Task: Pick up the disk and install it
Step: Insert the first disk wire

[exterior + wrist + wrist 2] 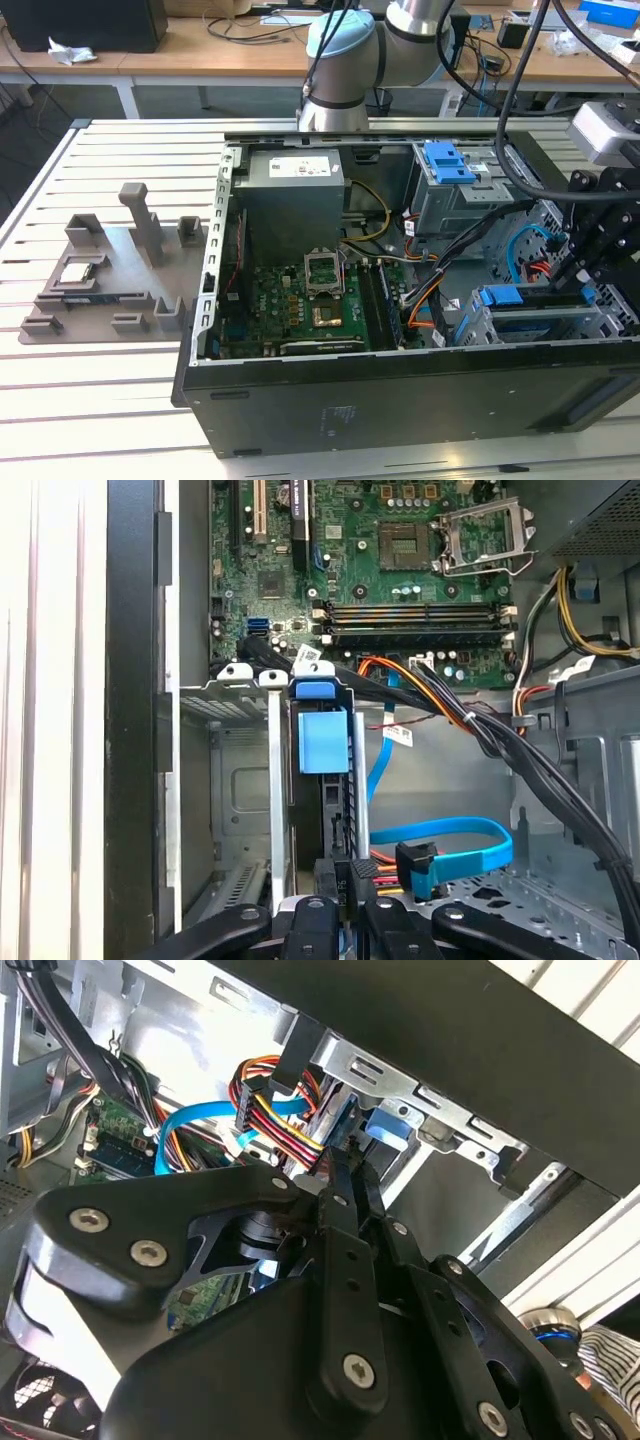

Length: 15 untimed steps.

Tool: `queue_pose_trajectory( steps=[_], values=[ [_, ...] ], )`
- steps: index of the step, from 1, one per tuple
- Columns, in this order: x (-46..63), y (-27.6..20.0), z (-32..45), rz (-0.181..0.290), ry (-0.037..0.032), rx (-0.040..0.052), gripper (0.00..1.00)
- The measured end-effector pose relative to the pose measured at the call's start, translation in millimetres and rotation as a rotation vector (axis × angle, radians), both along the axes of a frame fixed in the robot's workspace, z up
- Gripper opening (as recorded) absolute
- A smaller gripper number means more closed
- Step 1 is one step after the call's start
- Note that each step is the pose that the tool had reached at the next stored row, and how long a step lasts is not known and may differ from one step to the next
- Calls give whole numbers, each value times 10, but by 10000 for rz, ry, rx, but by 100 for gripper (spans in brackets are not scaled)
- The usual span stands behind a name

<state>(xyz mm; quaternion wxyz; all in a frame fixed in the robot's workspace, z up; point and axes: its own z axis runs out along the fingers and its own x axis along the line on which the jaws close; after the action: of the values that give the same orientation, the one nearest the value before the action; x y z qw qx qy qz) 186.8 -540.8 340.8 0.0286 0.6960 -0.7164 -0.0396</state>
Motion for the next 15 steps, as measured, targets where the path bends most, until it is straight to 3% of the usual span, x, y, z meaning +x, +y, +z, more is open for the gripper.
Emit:
queue_pose_trajectory(
  steps=[7,11,15],
  values=[
    [-12,2,27,49,-9,19,17],
    [-11,2,28,50,-10,149,17],
    [-12,1,22,50,-10,176,17]
  ],
)
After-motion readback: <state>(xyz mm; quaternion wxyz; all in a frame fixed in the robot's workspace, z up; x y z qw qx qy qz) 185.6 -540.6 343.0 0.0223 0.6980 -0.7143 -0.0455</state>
